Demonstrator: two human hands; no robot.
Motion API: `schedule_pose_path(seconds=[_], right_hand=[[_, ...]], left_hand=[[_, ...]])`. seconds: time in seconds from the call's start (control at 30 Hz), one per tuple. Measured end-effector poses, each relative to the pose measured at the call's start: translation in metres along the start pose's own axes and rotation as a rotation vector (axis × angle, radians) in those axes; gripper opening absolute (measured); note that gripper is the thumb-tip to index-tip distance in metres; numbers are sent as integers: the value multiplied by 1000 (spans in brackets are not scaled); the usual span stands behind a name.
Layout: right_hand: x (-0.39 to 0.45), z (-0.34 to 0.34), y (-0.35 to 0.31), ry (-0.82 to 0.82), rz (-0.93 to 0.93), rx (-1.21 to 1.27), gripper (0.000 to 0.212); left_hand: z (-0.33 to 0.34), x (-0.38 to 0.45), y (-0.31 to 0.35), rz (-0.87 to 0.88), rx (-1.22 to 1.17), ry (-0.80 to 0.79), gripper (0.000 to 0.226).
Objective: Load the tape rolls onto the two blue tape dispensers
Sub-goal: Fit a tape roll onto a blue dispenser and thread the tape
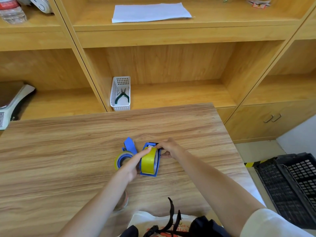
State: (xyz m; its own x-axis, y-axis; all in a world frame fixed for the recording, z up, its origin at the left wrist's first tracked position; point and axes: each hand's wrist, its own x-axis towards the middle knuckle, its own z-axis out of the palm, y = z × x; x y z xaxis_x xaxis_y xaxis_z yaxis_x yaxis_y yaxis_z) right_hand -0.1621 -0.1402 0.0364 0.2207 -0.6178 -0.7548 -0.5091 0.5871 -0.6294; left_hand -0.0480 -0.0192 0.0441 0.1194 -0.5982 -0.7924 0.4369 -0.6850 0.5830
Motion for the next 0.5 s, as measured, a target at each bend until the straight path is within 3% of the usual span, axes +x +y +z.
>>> schedule_pose_path(seconds=[0.2, 0.4, 0.5], right_hand=[[5, 6, 3, 43, -39, 5, 10], [11, 3, 2, 135, -196, -164, 3], [12, 4, 5, 163, -252, -158, 5]], left_hand=[[4, -2, -1, 46, -41, 63, 62], [5, -5, -3, 65, 4, 13, 68], [3, -6, -1, 76, 22, -5, 59]])
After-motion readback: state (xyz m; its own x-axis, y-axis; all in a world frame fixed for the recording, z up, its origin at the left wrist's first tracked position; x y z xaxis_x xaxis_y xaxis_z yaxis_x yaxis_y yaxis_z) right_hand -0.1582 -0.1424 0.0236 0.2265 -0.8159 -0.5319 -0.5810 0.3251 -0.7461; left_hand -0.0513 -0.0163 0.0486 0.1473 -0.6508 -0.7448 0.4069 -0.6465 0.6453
